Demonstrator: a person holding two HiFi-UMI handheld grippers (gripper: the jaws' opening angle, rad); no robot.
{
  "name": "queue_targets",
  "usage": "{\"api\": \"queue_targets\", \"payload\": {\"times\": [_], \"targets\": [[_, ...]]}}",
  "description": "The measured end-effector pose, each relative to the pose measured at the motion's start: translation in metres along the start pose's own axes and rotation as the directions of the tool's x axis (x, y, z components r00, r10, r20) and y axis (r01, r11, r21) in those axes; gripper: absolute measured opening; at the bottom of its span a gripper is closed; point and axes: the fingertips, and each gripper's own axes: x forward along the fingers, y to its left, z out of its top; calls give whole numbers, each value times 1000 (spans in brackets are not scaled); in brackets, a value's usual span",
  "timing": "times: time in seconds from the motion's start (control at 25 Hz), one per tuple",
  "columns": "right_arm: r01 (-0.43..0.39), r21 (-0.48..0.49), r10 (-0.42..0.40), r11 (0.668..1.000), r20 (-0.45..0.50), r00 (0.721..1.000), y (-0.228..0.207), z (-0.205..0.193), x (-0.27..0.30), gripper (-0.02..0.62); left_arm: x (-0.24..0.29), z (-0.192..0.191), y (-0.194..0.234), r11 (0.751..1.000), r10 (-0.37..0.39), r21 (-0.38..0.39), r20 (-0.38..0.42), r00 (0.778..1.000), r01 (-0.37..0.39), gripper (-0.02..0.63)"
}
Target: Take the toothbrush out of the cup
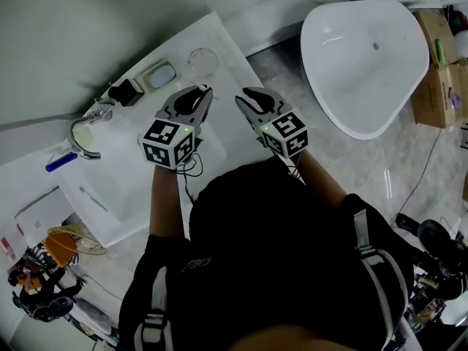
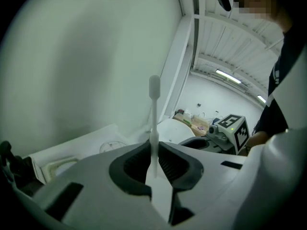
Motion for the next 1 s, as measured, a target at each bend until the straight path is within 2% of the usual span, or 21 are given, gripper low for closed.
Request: {"api": "queue_targets", "payload": {"times": [0.2, 0.44, 0.6, 0.84, 1.0], "targets": [[-76, -38, 74, 996, -35, 997, 16, -9, 2, 112, -1, -27, -9, 988, -99, -113, 24, 995, 101, 55], [-165, -64, 159, 984, -95, 983, 34, -22, 6, 112, 3, -49, -12, 968, -145, -201, 39, 989, 150, 55], [-211, -69, 201, 975, -133, 971, 40, -33, 10, 114, 8, -55, -20, 956, -193, -217, 36, 980, 197, 55], [-339, -89, 315, 937, -210, 926, 57, -55, 16, 118, 11, -59, -42, 915, -325, -230, 60, 944, 330, 55], [-362, -119, 326, 924, -245, 913, 62, -65, 16, 72, 17, -73, -47, 899, -360, -252, 40, 932, 358, 55]]}}
